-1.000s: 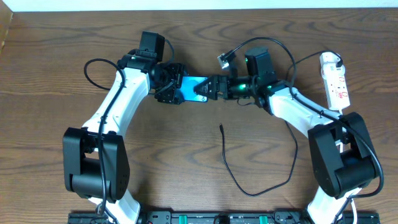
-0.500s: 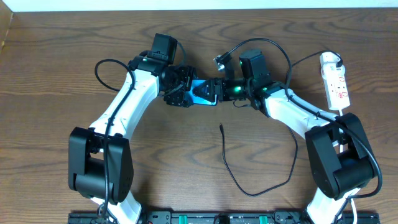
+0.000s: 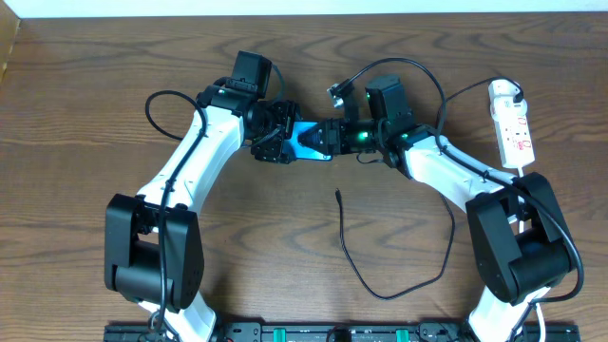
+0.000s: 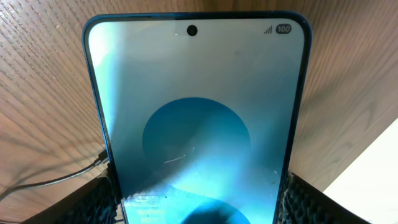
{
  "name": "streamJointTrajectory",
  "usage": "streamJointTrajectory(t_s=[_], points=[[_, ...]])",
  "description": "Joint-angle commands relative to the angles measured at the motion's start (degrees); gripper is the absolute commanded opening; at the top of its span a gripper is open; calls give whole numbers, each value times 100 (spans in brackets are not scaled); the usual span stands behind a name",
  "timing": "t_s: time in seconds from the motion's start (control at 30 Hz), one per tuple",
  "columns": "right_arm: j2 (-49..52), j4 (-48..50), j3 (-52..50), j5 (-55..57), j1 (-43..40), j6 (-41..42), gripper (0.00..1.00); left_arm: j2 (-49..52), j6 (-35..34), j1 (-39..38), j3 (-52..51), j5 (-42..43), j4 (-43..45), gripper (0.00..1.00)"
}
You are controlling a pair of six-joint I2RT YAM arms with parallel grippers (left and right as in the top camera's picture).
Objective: Plug charger to phone and switch on socket
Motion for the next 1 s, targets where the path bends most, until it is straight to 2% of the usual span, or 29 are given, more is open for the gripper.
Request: streamJointTrajectory(t_s=[0.0,0.07,0.23,0.27,0.5,0.7,0.73,0.77,0.8,0.87,0.9,0.97], points=[[-15,-13,72,0,35,-70,31,-107,-33,-11,17,-7,4,7],[-15,-17,72,-2,39,-70,26,-107,-33,-11,17,-7,4,7],[-15,-17,72,0,61,-70,23,-107,-33,-11,17,-7,4,7],[-15,-17,72,0,61,-70,16,-107,-33,-11,17,-9,4,7],[-15,-17,72,-2,61,-70,1,-107,-33,-9,17,-9,2,8],[-15,-17,72,-4,24,-70,1,-107,-26,-9,17,-9,0,8],[-15,-17,72,-4,7,-70,1,-107,-24,-9,17,-9,0,17],[-15,-17,72,-4,-26,-70,1,-107,-17,-9,17,-7,2,42],[-15,-15,72,0,-68,-70,1,-107,17,-7,17,-7,7,57],[-15,-15,72,0,-181,-70,1,-109,170,24,17,15,63,79],[-15,-15,72,0,-251,-68,1,-109,247,42,17,46,94,85],[-15,-17,72,-2,-417,-17,1,-120,297,87,17,144,118,86]])
